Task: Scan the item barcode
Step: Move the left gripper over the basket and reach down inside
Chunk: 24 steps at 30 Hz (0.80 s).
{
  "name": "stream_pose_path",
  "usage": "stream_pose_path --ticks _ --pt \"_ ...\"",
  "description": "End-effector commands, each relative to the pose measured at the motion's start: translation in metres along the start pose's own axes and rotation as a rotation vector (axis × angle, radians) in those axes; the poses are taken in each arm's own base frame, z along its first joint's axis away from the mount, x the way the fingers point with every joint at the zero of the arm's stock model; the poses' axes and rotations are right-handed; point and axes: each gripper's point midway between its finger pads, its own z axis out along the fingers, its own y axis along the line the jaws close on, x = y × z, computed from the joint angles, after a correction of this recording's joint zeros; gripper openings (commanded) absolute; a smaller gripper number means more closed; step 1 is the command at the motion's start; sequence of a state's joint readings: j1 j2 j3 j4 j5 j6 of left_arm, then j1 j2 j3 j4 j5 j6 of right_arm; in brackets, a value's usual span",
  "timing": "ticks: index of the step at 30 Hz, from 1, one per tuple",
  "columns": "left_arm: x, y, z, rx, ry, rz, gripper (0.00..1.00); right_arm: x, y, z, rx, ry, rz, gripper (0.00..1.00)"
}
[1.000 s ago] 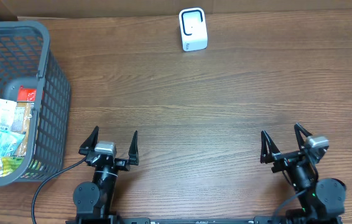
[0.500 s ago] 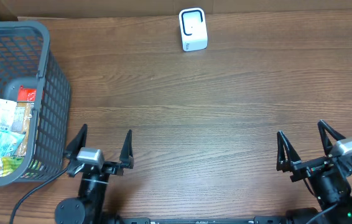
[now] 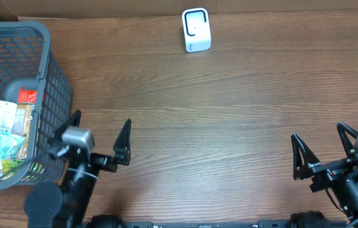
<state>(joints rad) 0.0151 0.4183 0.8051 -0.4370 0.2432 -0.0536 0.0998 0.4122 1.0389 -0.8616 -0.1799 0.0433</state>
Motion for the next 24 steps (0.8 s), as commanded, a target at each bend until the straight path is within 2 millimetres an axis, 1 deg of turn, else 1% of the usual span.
stream_pose_path --ticks 1,6,10,13,16,18,22,24 --pt "-0.032 -0.010 0.005 0.059 0.017 -0.010 0.99 -0.015 0.005 -0.004 -0.012 0.022 -0.027 1.00" --pt "-0.069 -0.015 0.014 0.085 0.095 0.040 1.00 -0.022 0.009 -0.003 -0.025 0.117 -0.053 1.00" --pt "-0.093 -0.013 0.024 0.088 0.194 0.062 1.00 -0.029 0.013 0.007 -0.045 0.205 -0.033 1.00" --pt "-0.104 -0.012 0.031 0.088 0.287 0.037 1.00 -0.030 0.014 0.016 -0.057 0.287 -0.011 1.00" --pt "-0.110 -0.010 0.035 0.085 0.380 0.046 1.00 -0.027 0.012 0.026 -0.052 0.385 0.014 1.00" --pt "-0.109 -0.007 0.038 0.075 0.457 0.028 1.00 -0.024 0.011 0.032 -0.051 0.453 0.032 1.00" --pt "-0.100 -0.013 0.041 0.118 0.575 -0.021 1.00 -0.014 0.016 0.048 -0.092 0.560 0.084 1.00" --pt "-0.093 -0.007 0.047 0.097 0.615 -0.026 1.00 -0.010 0.024 0.055 -0.144 0.590 0.109 1.00"
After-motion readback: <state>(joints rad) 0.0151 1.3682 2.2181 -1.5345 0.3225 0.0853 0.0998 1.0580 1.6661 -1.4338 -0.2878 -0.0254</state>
